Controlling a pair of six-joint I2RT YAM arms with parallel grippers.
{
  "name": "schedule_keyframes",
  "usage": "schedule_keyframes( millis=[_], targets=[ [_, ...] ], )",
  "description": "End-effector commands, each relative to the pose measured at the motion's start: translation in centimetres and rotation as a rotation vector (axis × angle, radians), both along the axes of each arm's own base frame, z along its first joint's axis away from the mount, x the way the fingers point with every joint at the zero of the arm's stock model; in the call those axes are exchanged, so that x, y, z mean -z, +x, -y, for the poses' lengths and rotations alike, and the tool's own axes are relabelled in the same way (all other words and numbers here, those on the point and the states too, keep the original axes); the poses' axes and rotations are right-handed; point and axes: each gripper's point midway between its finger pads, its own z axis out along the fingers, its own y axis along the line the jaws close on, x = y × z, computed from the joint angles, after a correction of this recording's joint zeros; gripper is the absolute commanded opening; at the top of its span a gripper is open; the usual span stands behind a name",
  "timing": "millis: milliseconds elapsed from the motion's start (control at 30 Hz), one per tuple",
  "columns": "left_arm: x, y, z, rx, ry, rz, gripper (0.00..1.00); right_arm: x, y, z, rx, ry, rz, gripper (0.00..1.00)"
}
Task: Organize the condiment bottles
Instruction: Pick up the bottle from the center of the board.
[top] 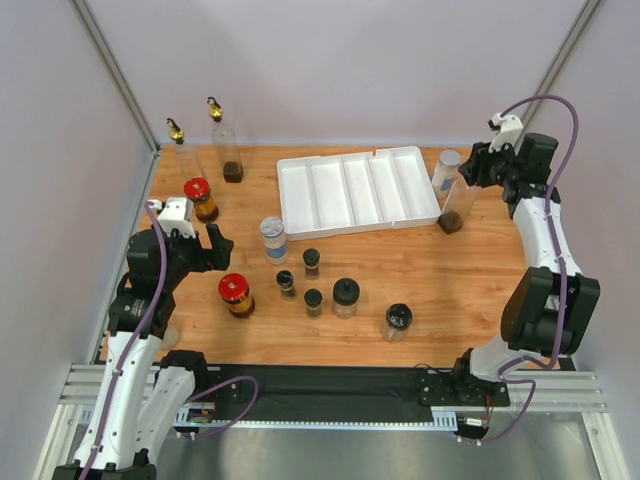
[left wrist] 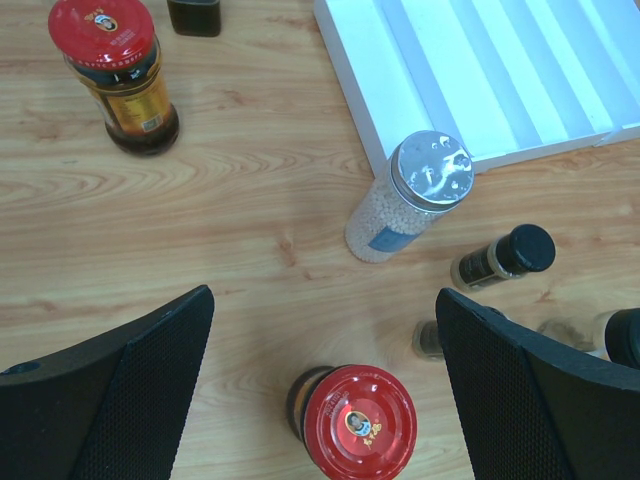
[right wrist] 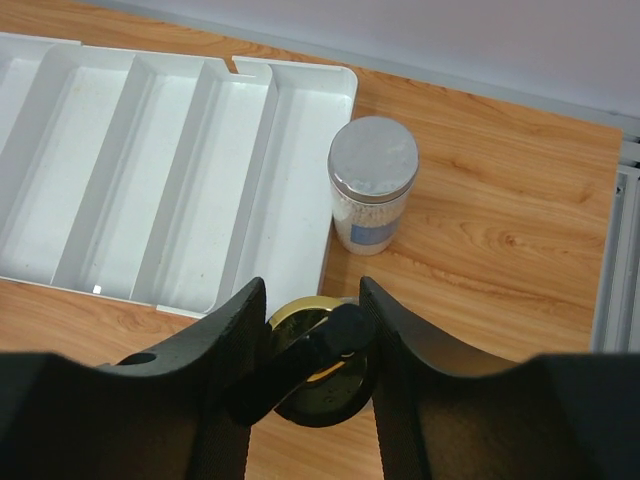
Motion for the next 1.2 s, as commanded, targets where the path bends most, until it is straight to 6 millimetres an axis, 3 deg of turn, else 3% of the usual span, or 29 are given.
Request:
schedule_keyframes(
  millis=[0,167,333,633,1167],
  targets=[
    [-1.3,0.1,0.2,0.014,0.001,0.035,1.00,0.0,-0.1,0.3,0.000,-0.035,0.003,0.43],
    [-1.3,0.1,0.3,0.017,0.000,0.033,1.00,0.2,-0.5,0.5,-0.001,-0.065,-0.011,0.20],
    [-1.3,0.1,0.3,0.015,0.001,0.033,1.00,-2.0,-1.3,0.3,-0.010,-0.077,0.008,0.00],
    [-1.4,0.1,0.3,0.016,0.001,0.036,1.00,-6.7,-2.2,0.4,0.027,-0.084,0.107,0.00],
    [-1.2,0.1,0.3,0.016,0.004,0.032,1.00,-9.6,-2.8,-0.1,0.045,-0.073,0.141,0.00]
  ],
)
